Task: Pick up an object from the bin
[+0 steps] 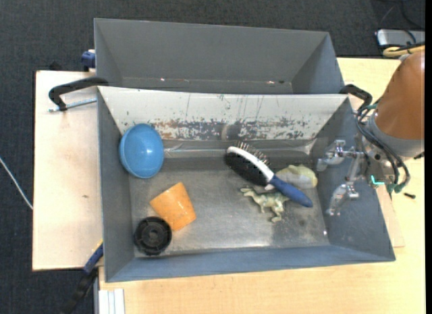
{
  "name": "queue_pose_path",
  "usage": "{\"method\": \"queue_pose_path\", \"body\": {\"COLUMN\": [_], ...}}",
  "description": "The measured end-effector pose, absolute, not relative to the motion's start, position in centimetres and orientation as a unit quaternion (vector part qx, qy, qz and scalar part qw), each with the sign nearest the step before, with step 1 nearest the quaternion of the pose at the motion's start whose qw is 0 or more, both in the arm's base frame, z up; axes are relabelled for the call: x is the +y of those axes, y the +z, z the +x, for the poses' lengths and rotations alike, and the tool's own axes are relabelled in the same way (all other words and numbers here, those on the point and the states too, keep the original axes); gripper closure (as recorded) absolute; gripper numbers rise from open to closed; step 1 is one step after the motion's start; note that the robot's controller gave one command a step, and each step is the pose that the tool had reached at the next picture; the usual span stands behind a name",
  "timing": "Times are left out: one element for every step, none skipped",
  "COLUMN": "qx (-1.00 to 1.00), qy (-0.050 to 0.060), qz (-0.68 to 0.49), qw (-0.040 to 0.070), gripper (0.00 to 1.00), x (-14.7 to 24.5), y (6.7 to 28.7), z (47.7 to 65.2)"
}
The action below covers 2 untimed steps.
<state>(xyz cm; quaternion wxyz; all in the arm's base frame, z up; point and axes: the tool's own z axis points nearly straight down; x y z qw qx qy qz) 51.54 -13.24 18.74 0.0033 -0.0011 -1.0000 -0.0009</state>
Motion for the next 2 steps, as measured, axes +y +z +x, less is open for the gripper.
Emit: {"method": "queue_pose_path", "body": {"qx": [-1.0,-1.0], "qy": [0.001,0.001], "qz": [-0.009,-0.009], "qw": [-0.008,-0.008], "gripper": [0.0,0.0], "x": [-10.93,-10.95], "y": [7.3,7.71], "z": [56.65,57.08]}}
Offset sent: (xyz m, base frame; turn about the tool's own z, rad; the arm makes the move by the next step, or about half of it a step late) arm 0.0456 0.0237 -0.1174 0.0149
